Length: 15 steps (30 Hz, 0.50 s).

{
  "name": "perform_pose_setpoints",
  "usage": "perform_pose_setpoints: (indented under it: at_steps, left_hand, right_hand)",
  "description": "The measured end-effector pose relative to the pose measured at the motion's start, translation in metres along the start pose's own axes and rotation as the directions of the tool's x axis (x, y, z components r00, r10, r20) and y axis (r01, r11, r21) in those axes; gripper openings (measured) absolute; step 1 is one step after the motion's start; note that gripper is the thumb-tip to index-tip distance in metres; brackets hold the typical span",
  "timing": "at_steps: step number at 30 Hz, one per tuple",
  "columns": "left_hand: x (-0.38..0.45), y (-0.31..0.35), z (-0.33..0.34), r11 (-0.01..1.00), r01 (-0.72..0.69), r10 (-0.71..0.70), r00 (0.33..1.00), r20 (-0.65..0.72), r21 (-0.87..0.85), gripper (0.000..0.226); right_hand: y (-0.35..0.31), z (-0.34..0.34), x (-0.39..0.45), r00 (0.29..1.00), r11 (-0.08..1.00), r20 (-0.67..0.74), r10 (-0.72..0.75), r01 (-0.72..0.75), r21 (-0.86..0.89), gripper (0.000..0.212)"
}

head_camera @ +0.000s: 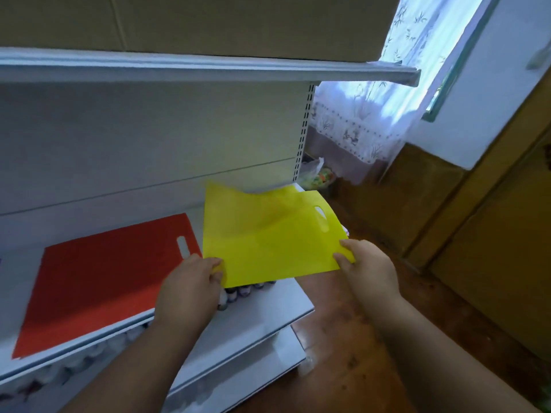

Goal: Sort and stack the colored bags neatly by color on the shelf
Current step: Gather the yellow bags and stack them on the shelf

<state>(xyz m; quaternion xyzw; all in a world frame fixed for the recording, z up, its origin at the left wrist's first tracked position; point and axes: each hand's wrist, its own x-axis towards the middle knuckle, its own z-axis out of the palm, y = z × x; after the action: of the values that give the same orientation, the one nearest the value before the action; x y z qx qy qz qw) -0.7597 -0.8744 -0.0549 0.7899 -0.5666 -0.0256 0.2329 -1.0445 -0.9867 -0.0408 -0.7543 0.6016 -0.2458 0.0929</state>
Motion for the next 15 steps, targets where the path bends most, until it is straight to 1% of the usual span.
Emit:
perform_pose_setpoints:
  at_steps: [3, 10, 12, 15]
  left_hand:
    - [0.029, -0.001, 0.006, 1.0, 0.03, -0.03, 1.0, -0.007, 0.0, 0.029]
    - [0.064, 0.019, 0.034, 0.984, 0.15, -0.157, 0.985, 0.076, 0.093, 0.032]
    - [0.075, 0.027, 0.044, 0.971, 0.19, -0.202, 0.977, 0.074, 0.147, 0.03]
    - [0.084, 0.038, 0.063, 0.947, 0.213, -0.236, 0.969, 0.071, 0.239, 0.024]
  right_hand:
    - [-0.002, 0.008, 0.045, 1.0, 1.0, 0.01, -0.02, 0.02, -0.001, 0.038]
    - [0.021, 0.032, 0.115, 0.988, 0.994, 0.148, -0.05, 0.064, -0.088, 0.038]
    - [0.03, 0.043, 0.132, 0.978, 0.991, 0.2, -0.061, 0.083, -0.101, 0.038]
    - [0.047, 0.056, 0.156, 0.96, 0.986, 0.265, -0.086, 0.121, -0.119, 0.038]
